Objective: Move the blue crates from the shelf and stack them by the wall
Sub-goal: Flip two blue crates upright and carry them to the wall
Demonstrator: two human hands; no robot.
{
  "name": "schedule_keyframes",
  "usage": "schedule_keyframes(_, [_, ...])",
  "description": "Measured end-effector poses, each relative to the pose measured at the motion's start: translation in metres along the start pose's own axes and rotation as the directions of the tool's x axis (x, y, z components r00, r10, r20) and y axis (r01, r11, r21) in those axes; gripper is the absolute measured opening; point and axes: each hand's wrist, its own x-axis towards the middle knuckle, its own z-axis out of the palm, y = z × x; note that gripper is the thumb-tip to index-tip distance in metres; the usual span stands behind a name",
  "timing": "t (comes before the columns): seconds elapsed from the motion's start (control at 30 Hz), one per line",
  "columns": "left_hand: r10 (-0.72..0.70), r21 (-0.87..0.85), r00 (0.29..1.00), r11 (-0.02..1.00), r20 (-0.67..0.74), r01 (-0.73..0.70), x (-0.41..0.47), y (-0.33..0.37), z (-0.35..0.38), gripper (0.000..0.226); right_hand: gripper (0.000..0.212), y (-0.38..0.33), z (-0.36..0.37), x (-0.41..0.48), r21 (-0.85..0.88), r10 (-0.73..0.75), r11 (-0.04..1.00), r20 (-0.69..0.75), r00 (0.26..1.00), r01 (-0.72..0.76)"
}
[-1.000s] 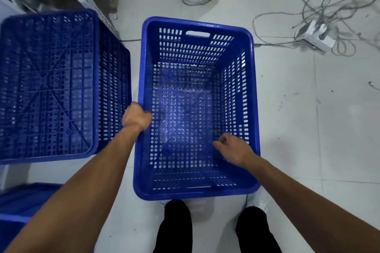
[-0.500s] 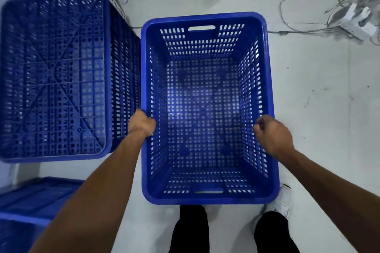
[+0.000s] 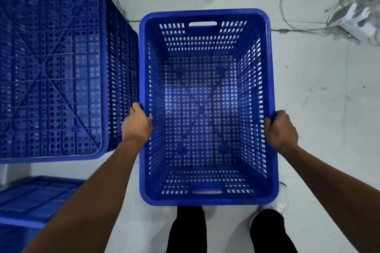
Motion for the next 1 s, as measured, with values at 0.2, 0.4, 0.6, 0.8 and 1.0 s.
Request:
schedule_keyframes(0.2, [-0.05, -0.055, 0.999, 0.997, 0.017, 0.051, 0.002, 0.003, -0.001, 0.042, 0.03, 0.0, 0.009, 0.001, -0.105, -0.024, 0.994, -0.043, 0.999, 0.019])
schedule_keyframes(0.4, [-0.021, -0.074, 1.0, 0.997, 0.016, 0.022, 0.001, 0.004, -0.012, 0.043, 0.03, 0.0, 0.001, 0.002, -0.019, -0.019, 1.0, -0.053, 0.998, 0.018])
schedule_keyframes(0.6, [0.019, -0.056, 1.0, 0.998, -0.003, -0.019, -0.003, 0.015, -0.044, 0.042, 0.031, -0.005, -0.021, -0.011, 0.117, 0.06, 0.992, -0.16, 0.985, -0.041])
schedule_keyframes(0.8, [0.04, -0.029, 0.999, 0.999, 0.026, -0.039, -0.047, 0.031, -0.091, 0.039, 0.038, 0.002, -0.069, -0.051, 0.181, 0.144, 0.978, -0.233, 0.962, -0.103])
schedule_keyframes(1.0, [0.076, -0.027, 0.996, 0.997, 0.036, -0.075, -0.135, 0.044, -0.151, 0.033, 0.038, 0.016, -0.145, -0.105, 0.217, 0.125, 0.974, -0.238, 0.963, -0.073])
